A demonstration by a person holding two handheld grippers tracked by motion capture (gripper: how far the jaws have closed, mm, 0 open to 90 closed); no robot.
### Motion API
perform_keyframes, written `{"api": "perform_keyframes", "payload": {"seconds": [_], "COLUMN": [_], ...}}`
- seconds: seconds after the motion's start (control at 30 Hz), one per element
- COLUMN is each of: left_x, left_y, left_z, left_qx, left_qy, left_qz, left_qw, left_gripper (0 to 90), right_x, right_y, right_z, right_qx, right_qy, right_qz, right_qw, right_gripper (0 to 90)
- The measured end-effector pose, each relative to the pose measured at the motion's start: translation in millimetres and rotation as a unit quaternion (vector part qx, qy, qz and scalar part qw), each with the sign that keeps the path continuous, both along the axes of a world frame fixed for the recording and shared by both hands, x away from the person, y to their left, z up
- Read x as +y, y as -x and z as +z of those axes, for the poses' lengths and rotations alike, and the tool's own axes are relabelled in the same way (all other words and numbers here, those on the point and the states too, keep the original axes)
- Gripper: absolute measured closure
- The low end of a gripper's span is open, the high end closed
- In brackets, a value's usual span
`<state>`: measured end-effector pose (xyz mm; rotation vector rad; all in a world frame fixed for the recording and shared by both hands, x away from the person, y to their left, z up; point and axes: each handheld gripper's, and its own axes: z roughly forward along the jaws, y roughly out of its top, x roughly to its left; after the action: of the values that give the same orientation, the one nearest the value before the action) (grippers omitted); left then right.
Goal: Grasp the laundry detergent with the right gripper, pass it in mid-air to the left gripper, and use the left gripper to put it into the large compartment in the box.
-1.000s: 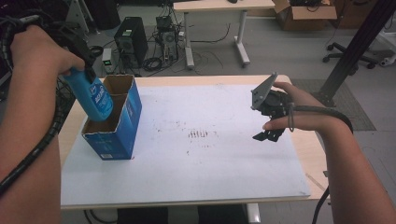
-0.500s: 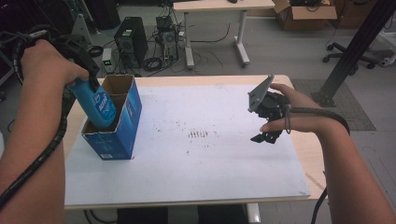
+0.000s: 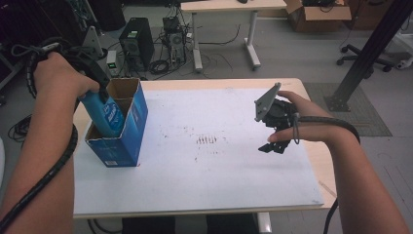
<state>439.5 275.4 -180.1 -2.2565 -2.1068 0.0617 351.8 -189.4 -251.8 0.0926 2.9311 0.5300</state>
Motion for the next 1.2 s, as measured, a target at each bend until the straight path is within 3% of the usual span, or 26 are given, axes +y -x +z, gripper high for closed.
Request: {"api": "perform_keyframes", "payload": {"seconds": [0.77,1.2], "left_x": [-7.7,-9.8], "left_y": [2.5,2.1], "left_z": [-52.2,-71.1], "left_qx": [0.008,0.002], "left_qy": [-0.012,-0.013], "left_qz": [-0.009,-0.006], "left_qw": [0.9999,0.9999], "left_gripper": [38.1,38.1], "right_x": [4.1,0.8], "right_y": [0.1,-0.1], "right_z": [-4.6,-3.9], "right_qx": [0.001,0.003], "right_qy": [-0.007,-0.005], "right_qz": [0.006,0.003], "right_qw": [1.0000,1.0000], "right_gripper": [3.1,3.1]}}
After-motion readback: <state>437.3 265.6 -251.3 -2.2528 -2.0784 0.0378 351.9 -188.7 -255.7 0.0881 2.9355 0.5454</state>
